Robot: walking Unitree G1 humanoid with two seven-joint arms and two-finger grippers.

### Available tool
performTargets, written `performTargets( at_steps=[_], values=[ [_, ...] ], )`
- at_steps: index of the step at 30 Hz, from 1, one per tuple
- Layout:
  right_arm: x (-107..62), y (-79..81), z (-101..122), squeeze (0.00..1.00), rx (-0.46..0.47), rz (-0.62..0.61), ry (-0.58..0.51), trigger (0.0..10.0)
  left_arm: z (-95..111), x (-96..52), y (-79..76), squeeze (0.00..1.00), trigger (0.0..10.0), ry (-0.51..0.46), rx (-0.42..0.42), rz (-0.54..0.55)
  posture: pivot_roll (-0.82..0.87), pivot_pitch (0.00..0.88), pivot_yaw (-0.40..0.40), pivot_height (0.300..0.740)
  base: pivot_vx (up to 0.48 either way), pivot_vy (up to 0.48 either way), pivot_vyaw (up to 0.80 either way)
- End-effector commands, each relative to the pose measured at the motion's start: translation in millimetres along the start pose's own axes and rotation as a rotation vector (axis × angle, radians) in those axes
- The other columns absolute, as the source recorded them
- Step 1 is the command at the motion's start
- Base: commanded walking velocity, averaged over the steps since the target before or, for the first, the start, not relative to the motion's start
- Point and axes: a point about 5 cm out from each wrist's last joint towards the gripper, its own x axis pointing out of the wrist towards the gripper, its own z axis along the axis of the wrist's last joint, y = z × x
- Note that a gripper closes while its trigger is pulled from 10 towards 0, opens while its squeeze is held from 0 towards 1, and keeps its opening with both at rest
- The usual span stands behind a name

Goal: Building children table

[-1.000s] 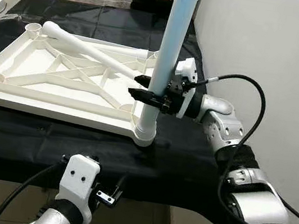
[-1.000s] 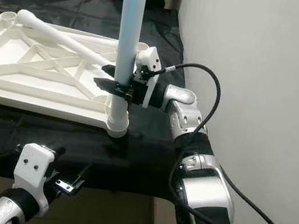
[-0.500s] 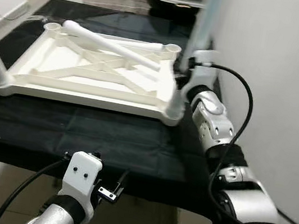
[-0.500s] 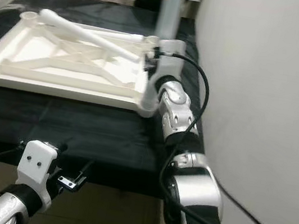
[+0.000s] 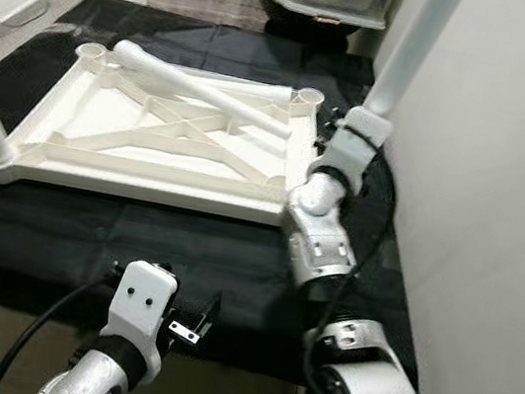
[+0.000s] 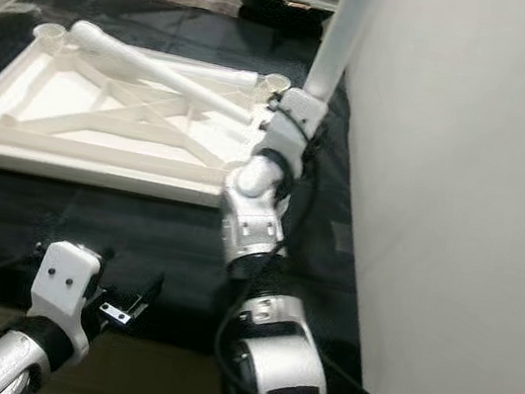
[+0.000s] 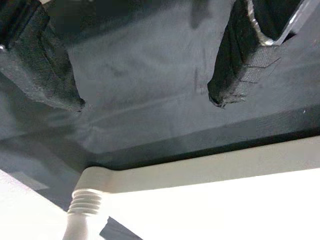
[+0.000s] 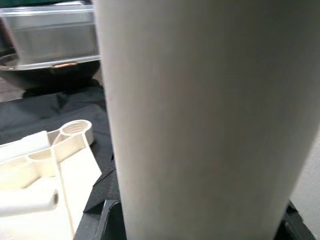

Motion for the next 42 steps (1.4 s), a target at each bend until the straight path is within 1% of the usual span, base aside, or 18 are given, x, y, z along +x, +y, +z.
performTargets(
  at_steps=[1, 4, 10, 11, 15, 16, 17, 20, 23, 24, 25, 26, 27, 29, 30, 31, 36, 42],
  values=[
    [-13.2, -9.5, -52, 0.00, -0.084, -0.049, 0.228, 10.0, -5, -0.4, -0.2, 0.00, 10.0, 0.022, 0.010, 0.000, 0.14, 0.165, -0.031, 0.740, 0.000, 0.000, 0.00],
    [-15.1, -9.5, -48, 0.00, -0.102, -0.026, 0.201, 10.0, -6, 0.9, 0.2, 0.00, 10.0, 0.022, 0.009, 0.000, 0.13, 0.161, -0.030, 0.740, 0.000, 0.000, 0.00],
    [-12.0, -6.9, -40, 0.00, -0.072, 0.091, 0.159, 10.0, -7, 3.9, 0.3, 0.00, 10.0, 0.017, 0.019, -0.007, 0.12, 0.152, -0.028, 0.740, 0.000, 0.000, 0.00],
    [-10.3, -6.3, -38, 1.00, -0.063, 0.150, 0.134, 10.0, -7, 4.6, -0.1, 0.00, 10.0, 0.014, 0.024, -0.011, 0.12, 0.148, -0.030, 0.740, 0.000, 0.000, 0.00],
    [-6.5, -10.7, -36, 1.00, -0.063, 0.193, 0.101, 10.0, -8, 6.0, -0.4, 0.00, 10.0, 0.013, 0.028, -0.013, 0.12, 0.138, -0.031, 0.740, 0.000, 0.000, 0.00],
    [-4.7, -13.0, -34, 0.00, -0.035, 0.232, 0.085, 10.0, -9, 6.8, -0.3, 0.00, 10.0, 0.012, 0.029, -0.013, 0.12, 0.132, -0.029, 0.740, 0.000, 0.000, 0.00],
    [-4.7, -13.0, -34, 0.00, -0.035, 0.232, 0.085, 10.0, -9, 6.8, -0.3, 0.00, 10.0, 0.012, 0.029, -0.013, 0.12, 0.132, -0.029, 0.740, 0.000, 0.000, 0.00],
    [3.1, -18.4, -28, 0.00, 0.023, 0.344, 0.043, 10.0, -11, 8.3, 0.3, 0.00, 10.0, 0.012, 0.032, -0.011, 0.12, 0.120, -0.033, 0.740, 0.000, 0.000, 0.00],
    [3.1, -18.4, -28, 0.00, 0.023, 0.344, 0.043, 10.0, -11, 8.3, 0.3, 0.00, 10.0, 0.012, 0.032, -0.011, 0.12, 0.120, -0.033, 0.740, 0.000, 0.000, 0.00],
    [6.4, -18.2, -23, 0.00, 0.051, 0.416, 0.018, 10.0, -11, 8.8, 0.4, 0.00, 10.0, 0.011, 0.031, -0.011, 0.11, 0.113, -0.031, 0.740, 0.000, 0.000, 0.00],
    [6.4, -18.2, -23, 0.00, 0.051, 0.416, 0.018, 10.0, -11, 8.8, 0.4, 0.00, 10.0, 0.011, 0.031, -0.011, 0.11, 0.113, -0.031, 0.740, 0.000, 0.000, 0.00],
    [9.4, -18.6, -17, 0.00, 0.085, 0.496, -0.012, 10.0, -12, 9.5, 0.4, 0.00, 10.0, 0.010, 0.031, -0.012, 0.11, 0.107, -0.034, 0.740, 0.000, 0.000, 0.00],
    [9.4, -18.6, -17, 0.00, 0.085, 0.496, -0.012, 10.0, -12, 9.5, 0.4, 0.00, 10.0, 0.010, 0.031, -0.012, 0.11, 0.107, -0.034, 0.740, 0.000, 0.000, 0.00],
    [18.6, -23.5, -10, 0.00, 0.064, 0.705, -0.084, 10.0, -13, 10.8, -0.1, 0.00, 10.0, 0.007, 0.031, -0.011, 0.11, 0.096, -0.038, 0.740, 0.000, 0.000, 0.00],
    [18.6, -23.5, -10, 0.00, 0.064, 0.705, -0.084, 10.0, -13, 10.8, -0.1, 0.00, 10.0, 0.007, 0.031, -0.011, 0.11, 0.096, -0.038, 0.740, 0.000, 0.000, 0.00],
    [21.3, -25.8, -8, 0.00, 0.044, 0.763, -0.105, 10.0, -13, 11.2, -0.2, 0.00, 10.0, 0.006, 0.032, -0.010, 0.11, 0.096, -0.038, 0.740, 0.000, 0.000, 0.00],
    [33.3, -34.3, -3, 0.00, -0.006, 0.855, -0.132, 10.0, -14, 11.3, -1.1, 0.00, 10.0, 0.000, 0.035, -0.009, 0.11, 0.089, -0.039, 0.740, 0.000, 0.000, 0.00],
    [40.4, -34.8, 2, 0.00, -0.006, 0.951, -0.126, 10.0, -14, 12.5, -1.3, 0.00, 10.0, -0.004, 0.037, -0.012, 0.12, 0.090, -0.041, 0.740, 0.000, 0.000, 0.00]
  ],
)
